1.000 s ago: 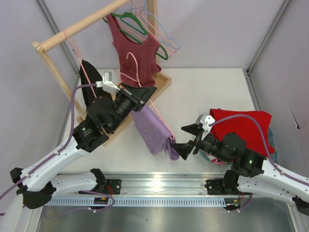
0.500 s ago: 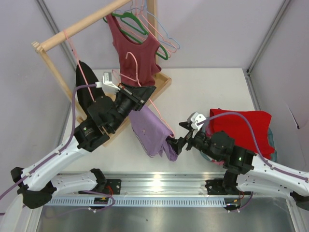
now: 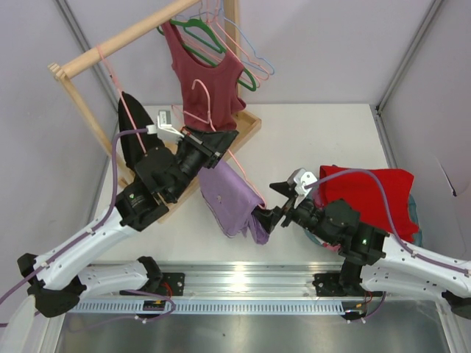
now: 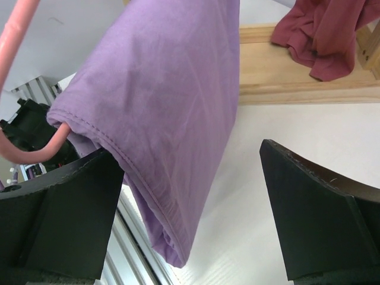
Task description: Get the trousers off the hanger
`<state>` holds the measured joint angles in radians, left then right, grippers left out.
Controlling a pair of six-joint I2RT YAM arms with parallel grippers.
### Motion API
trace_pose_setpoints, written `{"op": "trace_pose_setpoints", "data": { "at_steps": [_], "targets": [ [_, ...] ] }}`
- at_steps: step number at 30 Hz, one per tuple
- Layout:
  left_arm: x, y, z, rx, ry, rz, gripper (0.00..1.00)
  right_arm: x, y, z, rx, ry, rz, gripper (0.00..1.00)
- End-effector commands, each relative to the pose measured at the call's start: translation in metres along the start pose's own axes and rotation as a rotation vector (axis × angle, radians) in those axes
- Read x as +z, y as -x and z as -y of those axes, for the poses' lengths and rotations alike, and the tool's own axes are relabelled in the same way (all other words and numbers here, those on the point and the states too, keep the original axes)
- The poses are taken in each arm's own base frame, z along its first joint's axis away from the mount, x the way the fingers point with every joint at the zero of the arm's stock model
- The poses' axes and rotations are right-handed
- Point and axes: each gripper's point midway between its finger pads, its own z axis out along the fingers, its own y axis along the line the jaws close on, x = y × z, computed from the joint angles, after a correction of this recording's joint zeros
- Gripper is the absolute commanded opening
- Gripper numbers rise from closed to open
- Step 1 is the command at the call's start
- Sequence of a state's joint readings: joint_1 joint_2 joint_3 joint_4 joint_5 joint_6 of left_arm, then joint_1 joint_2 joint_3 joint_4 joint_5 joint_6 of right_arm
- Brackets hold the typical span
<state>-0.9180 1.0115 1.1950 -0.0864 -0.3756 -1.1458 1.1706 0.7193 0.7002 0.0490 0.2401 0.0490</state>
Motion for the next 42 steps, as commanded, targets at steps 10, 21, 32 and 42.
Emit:
{"op": "trace_pose_setpoints", "data": {
  "at_steps": [10,21,32,42],
  "targets": [
    [-0.015,0.032,0.043,-0.067,-0.135,0.087,0.0,-0.001,0.002,0.022,0.013,-0.145,-0.007,0.92],
    [-0.018,0.039,0.047,-0.061,-0.134,0.109,0.0,-0.034,0.004,-0.015,0.052,0.096,0.01,0.99],
    [-0.016,0.043,0.049,-0.059,-0.131,0.127,0.0,-0.012,-0.033,-0.012,-0.029,-0.007,-0.082,0.99],
    [-0.022,0.047,0.048,-0.038,-0.122,0.133,0.0,-0.004,-0.05,0.006,-0.049,-0.126,-0.088,0.94]
  ]
}}
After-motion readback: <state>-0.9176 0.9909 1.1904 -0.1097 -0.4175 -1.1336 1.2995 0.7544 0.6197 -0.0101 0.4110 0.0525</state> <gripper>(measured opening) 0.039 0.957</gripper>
